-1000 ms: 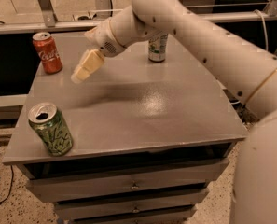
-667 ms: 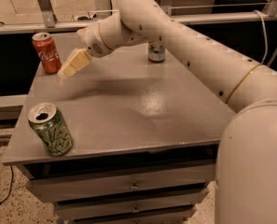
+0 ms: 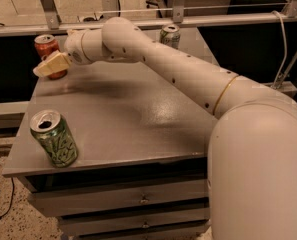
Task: Knock coke can over
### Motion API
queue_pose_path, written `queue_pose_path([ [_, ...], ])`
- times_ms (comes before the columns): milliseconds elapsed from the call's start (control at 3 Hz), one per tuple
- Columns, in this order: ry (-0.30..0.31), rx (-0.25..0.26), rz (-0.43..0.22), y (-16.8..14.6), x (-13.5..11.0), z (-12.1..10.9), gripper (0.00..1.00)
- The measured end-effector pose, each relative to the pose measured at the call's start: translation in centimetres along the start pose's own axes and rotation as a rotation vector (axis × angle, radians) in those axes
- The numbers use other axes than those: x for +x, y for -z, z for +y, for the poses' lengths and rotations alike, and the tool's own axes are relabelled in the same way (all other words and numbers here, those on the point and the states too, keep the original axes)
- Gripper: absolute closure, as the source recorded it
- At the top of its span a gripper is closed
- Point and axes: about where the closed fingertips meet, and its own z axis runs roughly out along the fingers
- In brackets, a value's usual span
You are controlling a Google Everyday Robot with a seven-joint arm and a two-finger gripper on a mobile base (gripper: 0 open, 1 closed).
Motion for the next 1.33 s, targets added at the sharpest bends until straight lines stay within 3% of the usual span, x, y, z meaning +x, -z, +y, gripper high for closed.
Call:
queue_pose_path([
  [333,-0.041,0.018,-0.052,-2.6,-0.5,-0.2,0.08],
  [667,-0.095,-0.002,-0.071,-4.4,-0.4,0.2,0.31],
  [1000,-0.113,-0.008,-0.074,-4.1,-0.2,0.1,0.55],
  [1333,-0.072,-0.005,-0.079,-1.2,-1.3,-0.9,0.78],
])
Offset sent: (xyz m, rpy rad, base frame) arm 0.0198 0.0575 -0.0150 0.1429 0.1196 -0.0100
